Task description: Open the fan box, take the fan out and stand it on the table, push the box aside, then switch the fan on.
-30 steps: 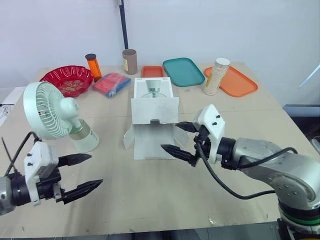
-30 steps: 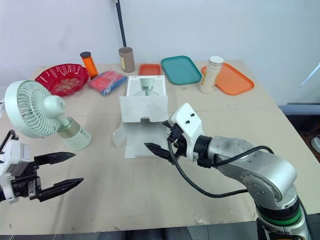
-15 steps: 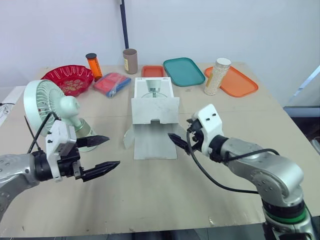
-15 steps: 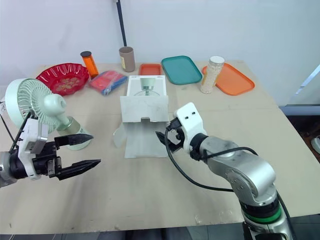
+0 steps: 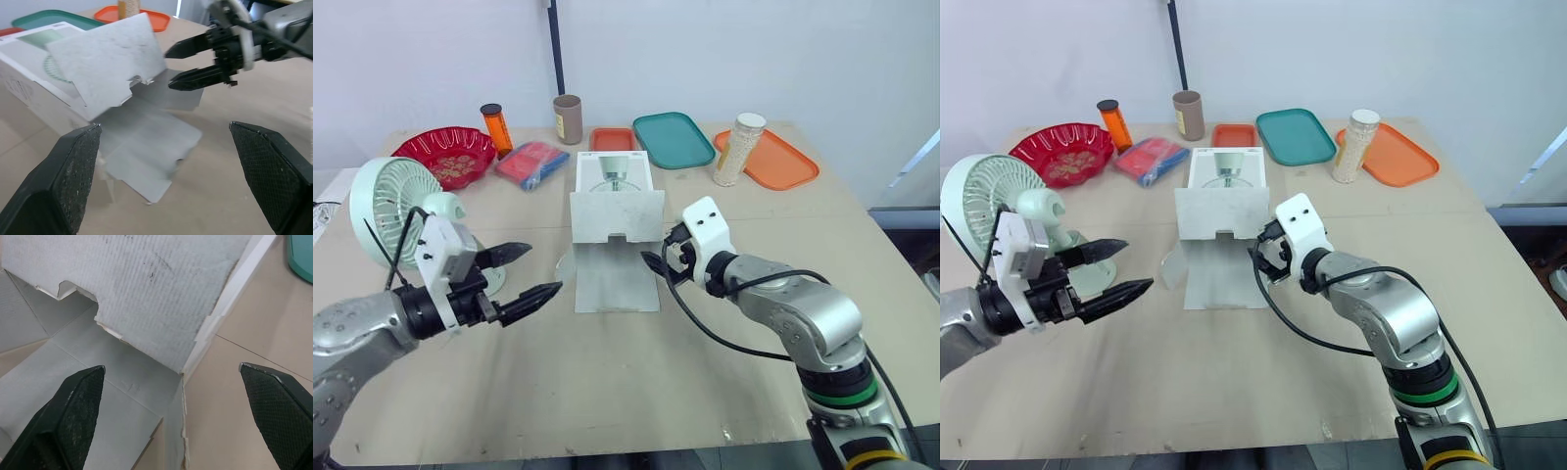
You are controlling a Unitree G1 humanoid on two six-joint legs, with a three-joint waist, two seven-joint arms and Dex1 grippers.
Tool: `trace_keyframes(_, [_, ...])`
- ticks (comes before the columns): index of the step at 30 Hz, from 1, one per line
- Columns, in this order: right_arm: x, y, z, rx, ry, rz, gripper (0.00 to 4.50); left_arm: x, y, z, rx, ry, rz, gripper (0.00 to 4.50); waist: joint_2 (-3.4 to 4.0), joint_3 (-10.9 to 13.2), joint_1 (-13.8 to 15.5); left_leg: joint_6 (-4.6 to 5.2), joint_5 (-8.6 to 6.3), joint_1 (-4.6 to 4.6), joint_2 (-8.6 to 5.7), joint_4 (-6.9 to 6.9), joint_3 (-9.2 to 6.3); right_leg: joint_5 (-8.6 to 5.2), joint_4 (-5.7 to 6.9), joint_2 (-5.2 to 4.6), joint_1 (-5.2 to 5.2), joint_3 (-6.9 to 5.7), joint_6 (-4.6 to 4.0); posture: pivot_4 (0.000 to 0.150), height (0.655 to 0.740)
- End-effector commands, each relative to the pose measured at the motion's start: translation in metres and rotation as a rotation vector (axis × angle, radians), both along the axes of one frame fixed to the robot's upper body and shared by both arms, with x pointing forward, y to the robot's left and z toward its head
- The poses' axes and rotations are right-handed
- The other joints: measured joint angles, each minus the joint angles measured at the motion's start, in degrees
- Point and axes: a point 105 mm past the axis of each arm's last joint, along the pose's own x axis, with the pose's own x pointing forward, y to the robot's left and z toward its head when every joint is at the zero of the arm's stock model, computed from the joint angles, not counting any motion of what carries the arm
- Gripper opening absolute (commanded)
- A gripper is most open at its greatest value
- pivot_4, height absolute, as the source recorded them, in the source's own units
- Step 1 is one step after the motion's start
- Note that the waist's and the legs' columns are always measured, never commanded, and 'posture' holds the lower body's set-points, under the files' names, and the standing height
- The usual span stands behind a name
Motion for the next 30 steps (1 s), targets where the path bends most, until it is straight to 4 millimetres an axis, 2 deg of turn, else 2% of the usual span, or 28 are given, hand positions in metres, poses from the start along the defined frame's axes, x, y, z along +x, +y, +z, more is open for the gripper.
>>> trace_keyframes(1, [0.008,0.004,0.011,0.003,-0.061,-0.013,4.5,-0.008,-0.008,0.003,-0.014,-0.023,0.01,4.46,0.0,0.0,0.0,-0.01,0.01,0.03,0.0,0.0,0.02,0.01,0.04,0.0,0.0,0.02,-0.01,0.15,0.7382])
trace_keyframes(12, [0.026,0.009,0.007,0.01,-0.086,-0.049,4.5,-0.006,-0.014,0.004,-0.024,-0.037,0.019,4.46,-0.01,-0.01,0.05,-0.14,0.09,0.04,0.0,0.01,-0.04,0.02,0.08,0.08,0.0,0.01,-0.04,0.15,0.7382])
trace_keyframes(13, [0.028,0.009,0.006,0.011,-0.087,-0.053,4.0,-0.005,-0.016,0.006,-0.025,-0.04,0.019,4.5,-0.01,-0.01,0.06,-0.14,0.09,0.03,0.0,0.01,-0.06,0.02,0.08,0.08,0.01,0.01,-0.04,0.15,0.7382])
trace_keyframes(15, [0.029,0.012,0.006,0.018,-0.087,-0.054,3.33,-0.002,-0.019,0.007,-0.03,-0.044,0.018,4.5,-0.01,-0.01,0.07,-0.15,0.1,0.01,0.0,0.02,-0.07,0.03,0.08,0.08,0.01,0.01,-0.05,0.15,0.7382])
trace_keyframes(18, [0.03,0.012,0.005,0.026,-0.08,-0.068,1.9,0.001,-0.022,0.009,-0.037,-0.048,0.02,4.5,-0.01,-0.01,0.05,-0.15,0.1,0.01,0.0,0.04,-0.08,0.03,0.09,0.08,0.01,0.01,-0.05,0.15,0.7382])
trace_keyframes(20, [0.03,0.01,0.004,0.025,-0.076,-0.083,0.65,0.001,-0.023,0.01,-0.04,-0.048,0.018,4.5,-0.01,-0.01,0.0,-0.15,0.09,0.01,0.0,0.03,-0.07,0.03,0.09,0.09,0.0,0.01,-0.05,0.15,0.7382])
trace_keyframes(21, [0.031,0.008,0.004,0.026,-0.071,-0.094,0.22,0.001,-0.024,0.011,-0.04,-0.048,0.017,4.5,-0.01,-0.01,0.01,-0.15,0.09,0.01,0.0,0.03,-0.07,0.03,0.09,0.09,0.0,0.02,-0.05,0.15,0.7382])
trace_keyframes(22, [0.032,0.006,0.003,0.026,-0.064,-0.117,0.05,0.001,-0.025,0.011,-0.042,-0.049,0.015,4.5,-0.01,-0.01,0.03,-0.15,0.09,0.01,0.0,0.03,-0.09,0.03,0.09,0.09,0.0,0.02,-0.05,0.15,0.7382])
trace_keyframes(30, [0.032,-0.001,0.002,0.034,-0.045,-0.187,0.05,0.001,-0.027,0.013,-0.054,-0.053,0.005,4.5,-0.01,-0.01,0.06,-0.16,0.1,0.01,0.0,0.04,-0.09,0.03,0.11,0.09,0.0,0.02,-0.06,0.15,0.7382])
